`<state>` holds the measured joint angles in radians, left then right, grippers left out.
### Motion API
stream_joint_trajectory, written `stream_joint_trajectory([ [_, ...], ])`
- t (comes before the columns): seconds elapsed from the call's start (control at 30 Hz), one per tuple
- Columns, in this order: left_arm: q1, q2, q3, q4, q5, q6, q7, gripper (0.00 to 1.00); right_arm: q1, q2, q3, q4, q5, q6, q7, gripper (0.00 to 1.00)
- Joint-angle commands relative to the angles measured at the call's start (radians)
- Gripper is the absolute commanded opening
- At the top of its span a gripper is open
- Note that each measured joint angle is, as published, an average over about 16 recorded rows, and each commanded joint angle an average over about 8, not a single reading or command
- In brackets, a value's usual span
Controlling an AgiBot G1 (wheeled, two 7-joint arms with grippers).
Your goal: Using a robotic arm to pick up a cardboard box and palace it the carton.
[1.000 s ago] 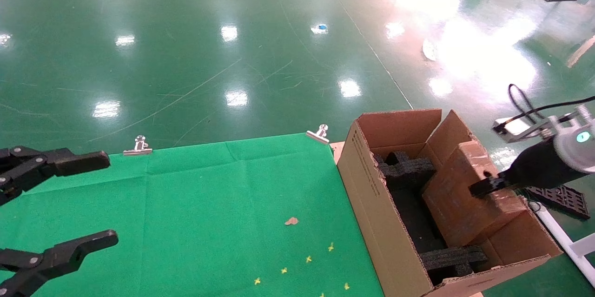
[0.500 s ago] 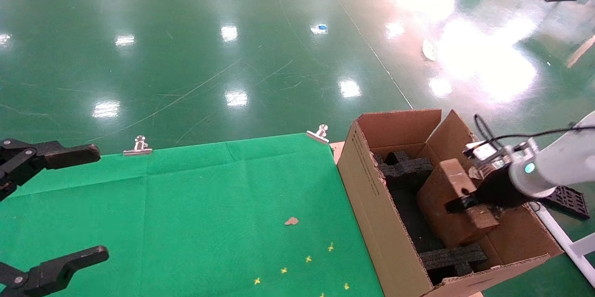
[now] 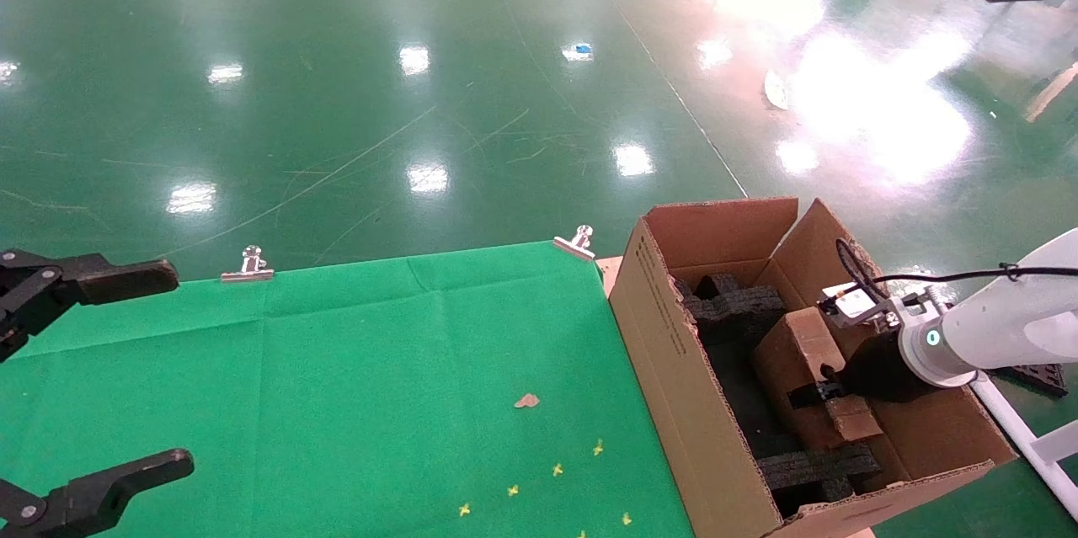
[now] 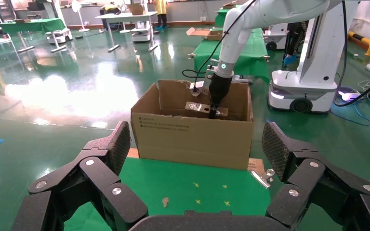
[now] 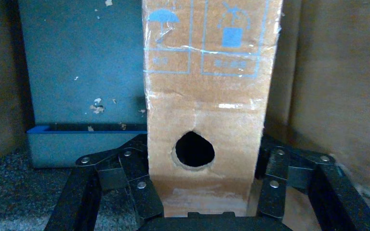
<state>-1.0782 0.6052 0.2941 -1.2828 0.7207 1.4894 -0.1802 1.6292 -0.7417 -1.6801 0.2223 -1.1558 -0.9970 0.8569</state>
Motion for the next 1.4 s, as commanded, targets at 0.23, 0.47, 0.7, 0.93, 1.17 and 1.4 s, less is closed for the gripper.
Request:
stream_joint_trajectory([
  [0.23,0.0,0.0,0.0,0.0,0.0,0.0,0.0,1.0,0.023,-0.006,-0.003,-0.04,-0.008,-0.019,-0.028,1.0],
  [0.47,0.0,0.0,0.001,0.0,-0.001,0.0,0.0,1.0,0.05,-0.015,-0.004,-0.068,-0.013,-0.039,-0.041,1.0],
  [0.7,0.0,-0.001,0.001,0.0,-0.001,-0.001,0.001,1.0,0.091,-0.018,0.003,-0.084,-0.005,-0.058,-0.057,1.0],
  [0.93,0.0,-0.001,0.002,0.0,-0.001,-0.001,0.001,1.0,0.224,0.006,0.021,-0.076,0.006,-0.086,-0.109,1.0],
  [1.17,0.0,-0.001,0.002,0.0,-0.001,-0.001,0.001,1.0,0.423,0.062,0.05,-0.014,0.02,-0.115,-0.205,1.0],
  [1.4,-0.001,-0.001,0.002,0.0,-0.002,-0.001,0.001,1.0,0.516,0.151,0.096,0.108,0.066,-0.108,-0.318,1.0],
])
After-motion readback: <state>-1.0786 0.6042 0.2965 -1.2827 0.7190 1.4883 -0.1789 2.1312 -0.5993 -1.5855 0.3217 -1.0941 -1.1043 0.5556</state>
